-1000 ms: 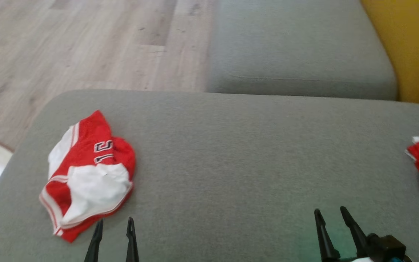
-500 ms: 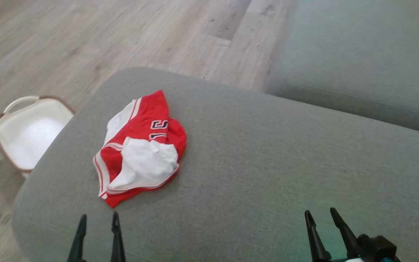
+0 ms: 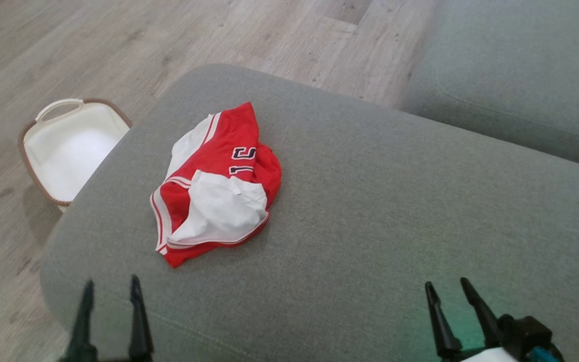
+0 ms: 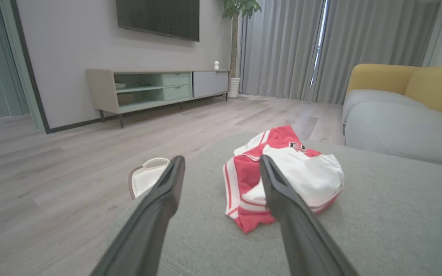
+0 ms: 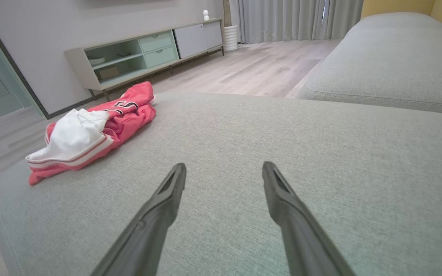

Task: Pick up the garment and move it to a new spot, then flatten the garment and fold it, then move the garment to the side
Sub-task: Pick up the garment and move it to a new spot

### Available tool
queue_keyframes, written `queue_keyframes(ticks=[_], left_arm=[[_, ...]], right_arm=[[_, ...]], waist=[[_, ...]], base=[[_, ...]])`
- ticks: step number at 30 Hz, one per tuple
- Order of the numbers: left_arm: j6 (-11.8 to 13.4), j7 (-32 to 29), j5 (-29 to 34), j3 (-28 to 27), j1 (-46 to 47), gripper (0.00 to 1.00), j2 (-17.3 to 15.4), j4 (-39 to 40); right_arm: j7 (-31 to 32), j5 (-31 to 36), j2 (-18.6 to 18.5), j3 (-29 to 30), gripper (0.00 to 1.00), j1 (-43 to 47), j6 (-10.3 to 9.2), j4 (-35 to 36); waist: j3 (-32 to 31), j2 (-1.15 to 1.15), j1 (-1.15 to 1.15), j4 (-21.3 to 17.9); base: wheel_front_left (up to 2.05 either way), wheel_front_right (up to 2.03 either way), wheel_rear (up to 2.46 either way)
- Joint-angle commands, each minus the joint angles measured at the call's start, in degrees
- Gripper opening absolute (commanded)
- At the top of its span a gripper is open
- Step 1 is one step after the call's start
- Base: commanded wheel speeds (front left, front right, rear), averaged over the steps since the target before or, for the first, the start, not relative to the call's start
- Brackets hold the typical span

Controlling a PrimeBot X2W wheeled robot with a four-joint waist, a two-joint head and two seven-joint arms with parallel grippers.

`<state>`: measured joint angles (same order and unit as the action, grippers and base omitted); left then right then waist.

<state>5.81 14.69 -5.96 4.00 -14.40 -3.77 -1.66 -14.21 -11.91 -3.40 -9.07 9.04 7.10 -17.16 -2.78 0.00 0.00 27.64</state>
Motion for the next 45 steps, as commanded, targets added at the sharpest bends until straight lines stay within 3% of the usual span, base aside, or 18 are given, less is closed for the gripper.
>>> queue_keyframes(ticks=[1, 8, 12, 17, 23, 26, 33, 35, 45], left_arm=[[-0.47, 0.31, 0.50, -3.06, 5.56, 1.00, -0.89, 2.43], [-2.63, 0.31, -0.52, -6.78, 15.57, 1.00, -4.20, 2.99], [-3.64, -1.27, -0.92, -7.07, 23.94, 1.00, -5.99, -0.95], [-5.23, -9.26, -3.42, -6.95, 36.77, 1.00, -7.20, -12.79], [-4.50, -16.39, -7.75, -8.57, 47.90, 1.00, -5.87, -29.05], [-4.70, -17.74, -9.19, -9.01, 51.16, 1.00, -5.51, -36.50], [-8.36, -15.75, -11.29, -8.15, 54.09, 0.99, -3.95, -48.53], [-8.89, -14.40, -11.48, -7.95, 54.66, 0.00, -3.84, -50.53], [-8.19, -1.65, -7.07, -5.44, 59.62, 0.00, -9.07, -50.67]], right_arm=[[-0.79, 0.68, -2.11, -0.68, 1.00, -1.02, 0.39, 2.26], [-0.79, 2.14, -7.65, -1.60, 1.00, -3.12, 0.39, 4.28], [-0.79, 2.28, -11.12, -1.49, 1.00, -4.78, 0.39, 5.63], [-0.79, 2.68, -15.03, -1.76, 1.00, -6.85, 0.39, 7.69], [0.50, 2.59, -18.46, -2.39, 1.00, -9.37, 0.39, 11.01], [1.48, 2.62, -19.47, -2.08, 1.00, -10.02, 0.39, 13.06], [2.73, 2.93, -19.99, -1.08, 1.00, -11.22, 0.39, 15.53], [2.71, 3.10, -19.74, -0.88, 1.00, -11.55, 0.39, 15.68], [0.62, 3.46, -16.31, -1.70, 1.00, -14.05, 0.39, 13.06]], waist=[[1.45, 0.00, 0.00, 0.02], [10.17, 0.00, 0.00, -2.00], [14.34, 0.00, 0.00, -2.60], [19.10, 0.00, 0.00, -3.03], [24.26, 0.00, 0.00, -4.29], [26.43, 0.00, 0.00, -4.87], [29.57, 0.00, 0.00, -6.84], [30.17, 0.00, 0.00, -7.42], [28.79, 0.00, 0.00, -12.09]], base=[[0.00, 0.00, 0.00], [0.00, 0.00, 0.00], [0.00, 0.00, 0.00], [0.00, 0.00, 0.00], [0.00, 0.00, 0.00], [0.00, 0.00, 0.00], [0.00, 0.00, 0.00], [0.00, 0.00, 0.00], [0.00, 0.00, 0.00]])
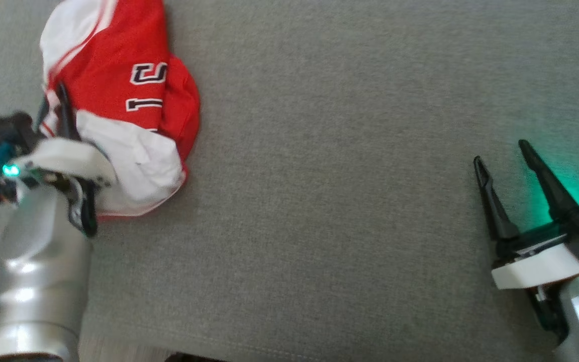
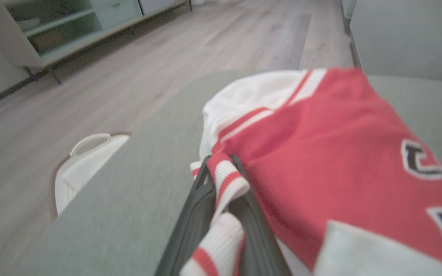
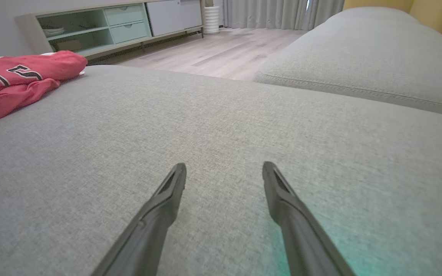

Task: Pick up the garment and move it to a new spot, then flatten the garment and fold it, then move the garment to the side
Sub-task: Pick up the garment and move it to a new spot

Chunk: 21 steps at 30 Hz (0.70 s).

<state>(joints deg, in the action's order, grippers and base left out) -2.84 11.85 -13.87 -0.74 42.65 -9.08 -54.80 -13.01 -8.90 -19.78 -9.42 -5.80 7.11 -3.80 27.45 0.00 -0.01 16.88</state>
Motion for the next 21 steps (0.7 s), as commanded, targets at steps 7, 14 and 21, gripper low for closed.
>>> queue_keyframes(ticks=[7, 14, 21], left_arm=[[0.28, 2.88, 5.30, 2.85, 5.35, 0.00, -6.82, 11.46], [-1.69, 0.06, 7.52, 6.52, 5.44, 0.00, -9.19, 22.42], [-3.18, -5.84, 7.32, 10.08, 4.72, 0.00, -9.57, 33.00]], right_arm=[[-1.87, -0.02, 4.71, -3.09, 1.00, -0.29, 0.37, -5.03], [-1.97, -0.74, 9.28, -4.61, 1.00, 0.25, 0.37, -5.50], [-1.98, -0.92, 11.30, -4.82, 1.00, 1.89, 0.37, -4.96]], waist=[[-8.65, 0.00, 0.01, -6.76], [-15.76, 0.00, 0.01, -14.74], [-21.17, 0.00, 0.01, -22.86]], base=[[0.00, 0.00, 0.00], [0.00, 0.00, 0.00], [0.00, 0.00, 0.00]])
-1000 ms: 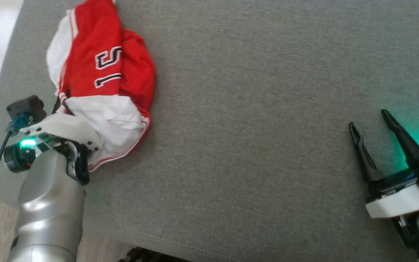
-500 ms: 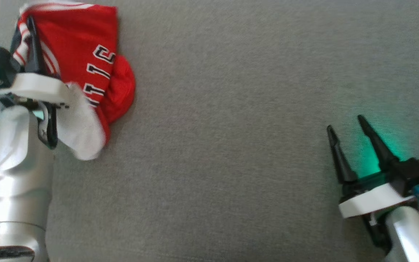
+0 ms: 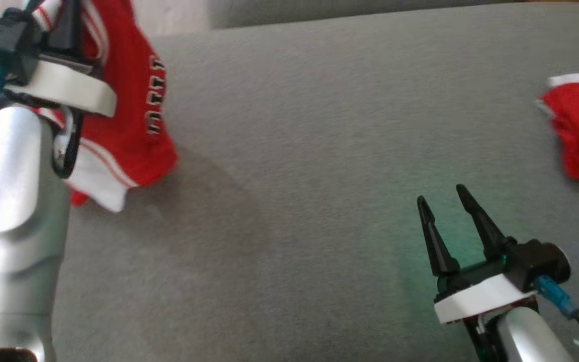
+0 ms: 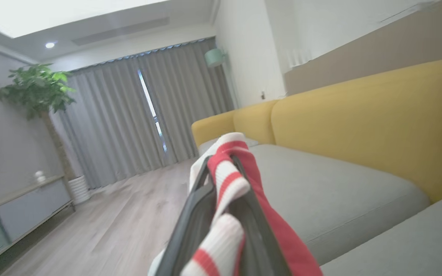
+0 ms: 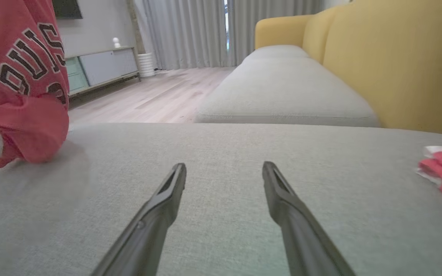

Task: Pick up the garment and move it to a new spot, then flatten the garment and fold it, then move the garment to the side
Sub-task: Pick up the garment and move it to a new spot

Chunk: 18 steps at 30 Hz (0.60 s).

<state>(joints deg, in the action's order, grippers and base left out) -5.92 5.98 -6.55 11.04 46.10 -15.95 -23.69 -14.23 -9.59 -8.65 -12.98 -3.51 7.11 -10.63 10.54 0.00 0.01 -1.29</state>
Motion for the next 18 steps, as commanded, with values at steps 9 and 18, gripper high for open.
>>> queue_keyframes(ticks=[9, 18], left_arm=[[-0.79, -3.57, -2.46, 1.24, -0.35, 0.00, -1.50, 8.41], [-1.32, -5.65, -5.01, 8.36, -6.34, 0.00, 1.61, 6.08]], right_arm=[[-0.76, 0.20, 1.10, -0.63, 1.00, 1.79, 0.37, 3.00], [-0.76, -0.05, 2.58, -0.40, 1.00, 1.57, 0.37, 3.53]], waist=[[-7.75, 0.00, -0.01, -12.28], [-2.55, 0.00, -0.01, -14.05]], base=[[0.00, 0.00, 0.00], [0.00, 0.00, 0.00]])
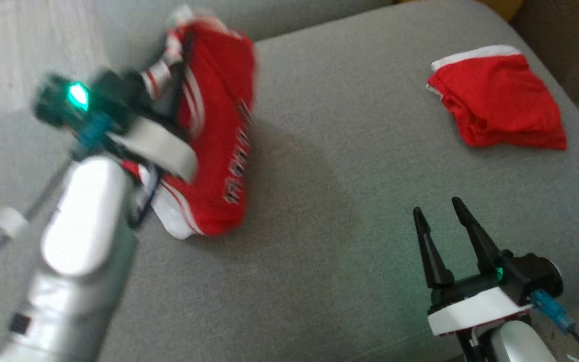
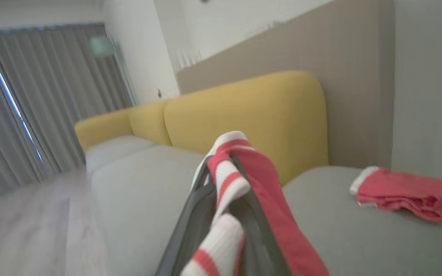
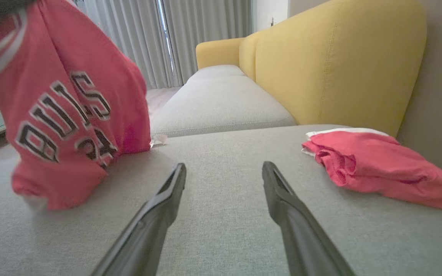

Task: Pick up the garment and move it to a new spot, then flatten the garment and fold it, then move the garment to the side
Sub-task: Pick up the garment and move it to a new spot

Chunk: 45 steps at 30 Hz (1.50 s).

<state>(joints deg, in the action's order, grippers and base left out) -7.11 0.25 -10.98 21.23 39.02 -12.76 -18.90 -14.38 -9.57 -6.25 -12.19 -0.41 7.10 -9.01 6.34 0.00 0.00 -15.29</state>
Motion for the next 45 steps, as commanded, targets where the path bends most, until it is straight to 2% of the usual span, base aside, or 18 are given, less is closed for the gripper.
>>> queue_keyframes(ticks=[1, 6, 7, 8, 9, 10, 11, 12, 14, 18, 23, 28, 33, 39, 45], left_arm=[[-0.14, 0.40, -0.84, -0.88, -0.65, 0.00, -0.84, 0.44], [0.64, 4.39, -2.03, 2.64, -8.63, 0.00, 4.25, -5.33], [0.66, 5.47, -2.33, 3.31, -9.82, 0.04, 5.32, -6.56], [0.59, 6.80, -2.68, 4.13, -10.81, 0.28, 6.31, -7.62], [0.58, 8.18, -2.65, 5.08, -11.57, 0.45, 7.06, -8.56], [0.62, 9.47, -2.62, 5.97, -12.13, 0.96, 7.70, -9.49], [0.62, 9.47, -2.62, 5.97, -12.13, 0.96, 7.70, -9.49], [0.66, 10.66, -2.86, 6.68, -12.52, 1.00, 8.29, -10.28], [1.10, 12.61, -3.23, 7.95, -12.97, 1.00, 9.11, -11.12], [3.94, 14.47, -4.02, 8.73, -14.64, 1.00, 9.70, -10.05], [8.25, 14.72, -5.37, 5.88, -20.49, 1.00, 9.82, -4.58], [10.93, 14.74, -4.38, 2.03, -28.26, 1.00, 9.06, 2.42], [12.46, 14.74, -3.27, -2.98, -36.32, 1.00, 8.20, 10.32], [14.05, 14.74, -0.28, -6.83, -45.85, 1.00, 7.80, 14.75], [12.90, 14.75, 0.96, -7.53, -50.49, 1.00, 8.37, 15.74]], right_arm=[[-0.62, -0.10, 0.35, -1.26, 1.00, -1.72, 0.39, 1.90], [-0.62, -0.02, 0.99, -1.01, 1.00, -2.34, 0.39, 1.69], [-0.62, 0.09, 1.02, -1.01, 1.00, -2.45, 0.39, 1.57], [-0.62, 0.14, 1.03, -0.95, 1.00, -2.53, 0.39, 1.44], [-0.62, 0.17, 1.00, -0.85, 1.00, -2.60, 0.39, 1.31], [-0.62, 0.20, 0.95, -0.64, 1.00, -2.63, 0.39, 1.17], [-0.62, 0.20, 0.95, -0.64, 1.00, -2.63, 0.39, 1.17], [-0.62, 0.22, 0.87, -0.46, 1.00, -2.64, 0.39, 0.97], [-0.62, 0.22, 0.65, -0.19, 1.00, -2.52, 0.39, 0.42], [-0.62, -0.44, 0.22, -0.18, 1.00, -1.79, 0.39, -1.59], [-0.62, -0.69, -0.19, -0.10, 1.00, 0.06, 0.39, -4.30], [-0.62, -0.79, 0.23, 1.18, 1.00, 2.15, 0.39, -5.16], [-0.62, -1.04, 1.38, 4.85, 1.00, 4.98, 0.39, -4.39], [-0.62, -0.13, 2.41, 7.10, 1.00, 9.44, 0.39, -3.01], [-0.62, 1.07, 2.88, 7.93, 1.00, 11.61, 0.39, -1.53]], waist=[[2.41, 0.00, 0.00, -0.06], [5.67, 0.00, 0.00, 0.93], [6.14, 0.00, 0.00, 1.36], [6.50, 0.00, 0.00, 1.92], [6.67, 0.00, 0.00, 2.54], [6.74, 0.00, 0.00, 3.30], [6.74, 0.00, 0.00, 3.30], [6.69, 0.00, 0.00, 4.11], [6.03, 0.00, 0.00, 5.95], [2.49, 0.00, 0.00, 9.72], [-3.87, 0.00, 0.00, 14.14], [-8.22, 0.00, 0.00, 17.70], [-11.17, 0.00, 0.00, 20.40], [-13.32, 0.00, 0.00, 22.05], [-13.42, 0.00, 0.00, 22.22]], base=[[0.00, 0.00, 0.00], [0.00, 0.00, 0.00], [0.00, 0.00, 0.00], [0.00, 0.00, 0.00], [0.00, 0.00, 0.00], [0.00, 0.00, 0.00], [0.00, 0.00, 0.00], [0.00, 0.00, 0.00], [0.00, 0.00, 0.00], [0.00, 0.00, 0.00], [0.00, 0.00, 0.00], [0.00, 0.00, 0.00], [0.00, 0.00, 0.00], [0.00, 0.00, 0.00], [0.00, 0.00, 0.00]])
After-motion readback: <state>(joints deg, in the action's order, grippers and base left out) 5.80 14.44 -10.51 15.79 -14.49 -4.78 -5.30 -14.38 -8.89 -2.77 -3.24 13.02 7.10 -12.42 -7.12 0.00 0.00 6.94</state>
